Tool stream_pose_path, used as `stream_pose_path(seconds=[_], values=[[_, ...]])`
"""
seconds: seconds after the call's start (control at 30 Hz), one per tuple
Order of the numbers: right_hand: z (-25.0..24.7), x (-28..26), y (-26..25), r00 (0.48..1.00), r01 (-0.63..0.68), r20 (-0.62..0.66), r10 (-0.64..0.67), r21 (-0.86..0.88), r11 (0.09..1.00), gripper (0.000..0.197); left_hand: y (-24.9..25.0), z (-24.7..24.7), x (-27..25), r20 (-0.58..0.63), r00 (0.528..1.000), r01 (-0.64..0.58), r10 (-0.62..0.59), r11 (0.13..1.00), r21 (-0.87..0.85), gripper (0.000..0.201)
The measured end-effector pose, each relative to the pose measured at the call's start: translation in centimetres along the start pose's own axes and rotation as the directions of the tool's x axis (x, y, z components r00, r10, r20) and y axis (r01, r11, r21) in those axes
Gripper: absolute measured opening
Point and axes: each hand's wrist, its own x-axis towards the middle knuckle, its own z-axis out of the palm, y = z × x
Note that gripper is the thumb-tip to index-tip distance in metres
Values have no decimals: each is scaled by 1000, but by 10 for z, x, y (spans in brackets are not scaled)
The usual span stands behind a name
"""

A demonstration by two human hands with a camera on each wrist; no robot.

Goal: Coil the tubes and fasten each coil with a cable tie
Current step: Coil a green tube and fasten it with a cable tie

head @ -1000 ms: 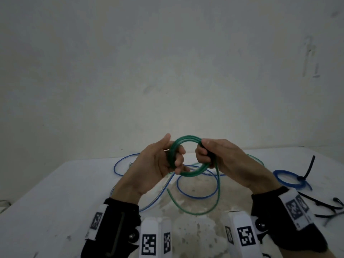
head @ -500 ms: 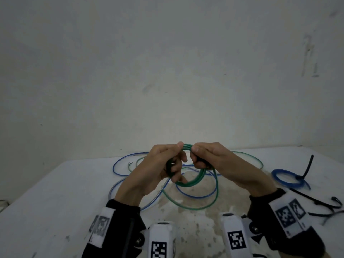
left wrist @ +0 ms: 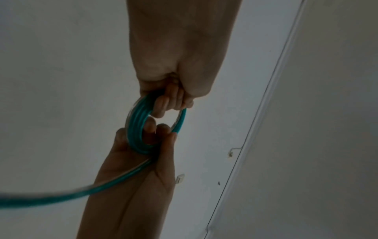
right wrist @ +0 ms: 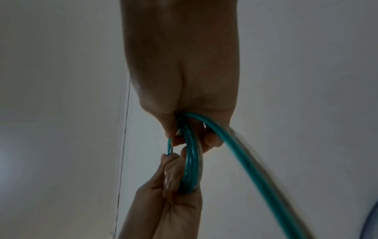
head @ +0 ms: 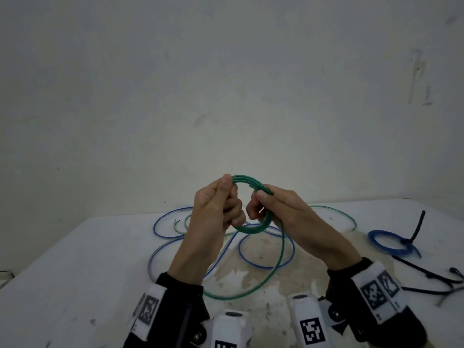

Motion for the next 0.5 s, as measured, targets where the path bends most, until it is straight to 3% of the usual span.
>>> stream_pose_path(seconds=[0.1, 0.23, 0.37, 0.4, 0.5], values=[[-6, -1, 0, 999, -26, 21, 27, -48, 999, 30, -1, -7, -1, 79, 992, 99, -96, 995, -33, 33], [-12, -3, 1, 979, -76, 160, 128, -296, 952, 29, 5, -17, -2, 237, 911, 270, -338, 922, 276, 45], [-3, -5, 3, 937, -95, 249, 245, -493, 865, 27, 0, -13, -6, 231, 897, 137, -376, 735, 664, 56], [-3, -5, 2, 935, -91, 253, 250, -511, 855, 28, -2, -12, -6, 234, 901, 122, -365, 730, 673, 56], [-5, -5, -3, 947, -79, 251, 201, -425, 902, 26, 0, -9, -6, 214, 908, 209, -360, 832, 513, 43]])
